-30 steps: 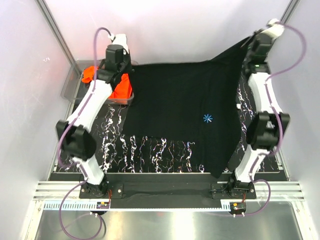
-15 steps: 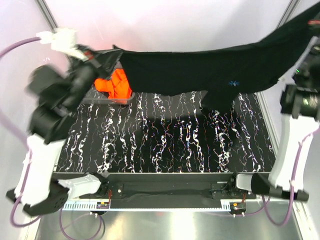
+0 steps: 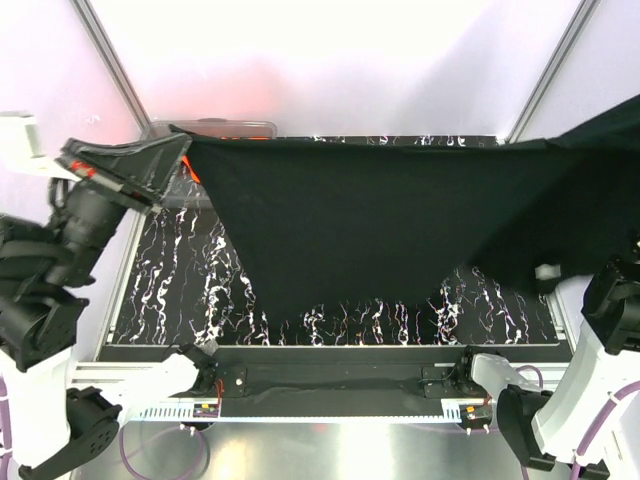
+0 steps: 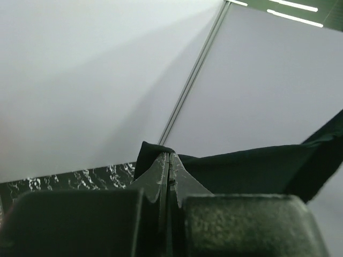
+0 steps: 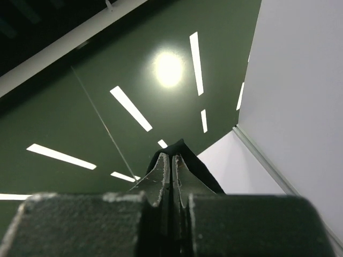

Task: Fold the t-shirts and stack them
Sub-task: Flatten the tshirt out, then fold the tshirt

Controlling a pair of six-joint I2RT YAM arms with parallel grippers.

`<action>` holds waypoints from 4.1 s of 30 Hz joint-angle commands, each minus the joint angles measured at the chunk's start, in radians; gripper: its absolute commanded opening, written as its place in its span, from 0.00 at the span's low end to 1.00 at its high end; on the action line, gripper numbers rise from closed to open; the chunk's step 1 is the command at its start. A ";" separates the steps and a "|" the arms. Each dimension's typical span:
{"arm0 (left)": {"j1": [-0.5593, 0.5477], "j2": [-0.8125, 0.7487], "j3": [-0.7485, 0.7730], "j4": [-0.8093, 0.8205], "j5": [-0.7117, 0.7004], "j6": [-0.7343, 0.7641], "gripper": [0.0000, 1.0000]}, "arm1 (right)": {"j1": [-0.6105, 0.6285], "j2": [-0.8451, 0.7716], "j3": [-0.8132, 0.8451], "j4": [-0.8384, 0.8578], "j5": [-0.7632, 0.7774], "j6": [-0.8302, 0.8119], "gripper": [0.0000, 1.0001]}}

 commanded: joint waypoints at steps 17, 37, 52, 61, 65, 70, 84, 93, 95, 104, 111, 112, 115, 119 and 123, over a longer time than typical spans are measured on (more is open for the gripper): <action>0.094 0.481 -0.024 0.029 -0.369 0.324 0.00 | -0.003 0.446 -0.198 0.171 -0.077 0.043 0.00; 0.176 1.204 0.143 0.222 -0.515 0.539 0.00 | -0.002 0.997 -0.314 0.260 -0.285 0.046 0.00; 0.176 1.158 0.017 0.233 -0.496 0.510 0.00 | -0.019 0.859 -0.530 0.177 -0.247 0.015 0.00; 0.177 1.067 -0.061 0.210 -0.446 0.421 0.00 | -0.059 0.769 -0.543 0.079 -0.279 0.028 0.00; 0.176 1.079 -0.001 0.188 -0.407 0.423 0.00 | -0.059 0.811 -0.476 0.036 -0.327 0.031 0.00; 0.176 1.145 0.089 0.136 -0.398 0.444 0.00 | -0.060 0.907 -0.351 -0.062 -0.400 0.022 0.00; 0.108 1.114 0.024 -0.088 -0.415 0.318 0.53 | -0.059 1.011 -0.182 -0.796 -0.459 0.083 0.46; 0.021 0.661 -0.424 -0.166 -0.331 0.232 0.74 | -0.019 0.752 -0.546 -1.021 -0.437 0.000 0.58; 0.022 0.560 -0.530 -0.169 -0.259 0.202 0.73 | 0.024 0.681 -0.677 -1.019 -0.448 0.003 0.58; 0.028 0.400 -0.779 -0.161 -0.194 0.001 0.58 | 0.111 0.649 -0.933 -0.843 -0.494 0.065 0.51; 0.096 0.458 -0.854 -0.119 -0.088 -0.140 0.46 | 0.171 0.811 -0.798 -0.778 -0.512 0.118 0.50; 0.102 0.487 -0.877 -0.090 -0.075 -0.172 0.46 | 0.197 0.843 -0.773 -0.774 -0.517 0.126 0.50; 0.142 0.541 -0.911 -0.036 -0.001 -0.226 0.45 | 0.208 0.906 -0.671 -0.787 -0.560 0.147 0.50; 0.172 0.570 -0.949 0.010 0.057 -0.274 0.40 | 0.204 0.870 -0.598 -0.869 -0.490 0.138 0.54; 0.174 0.572 -1.007 0.043 0.074 -0.336 0.42 | 0.141 0.764 -0.636 -0.961 -0.430 0.062 0.62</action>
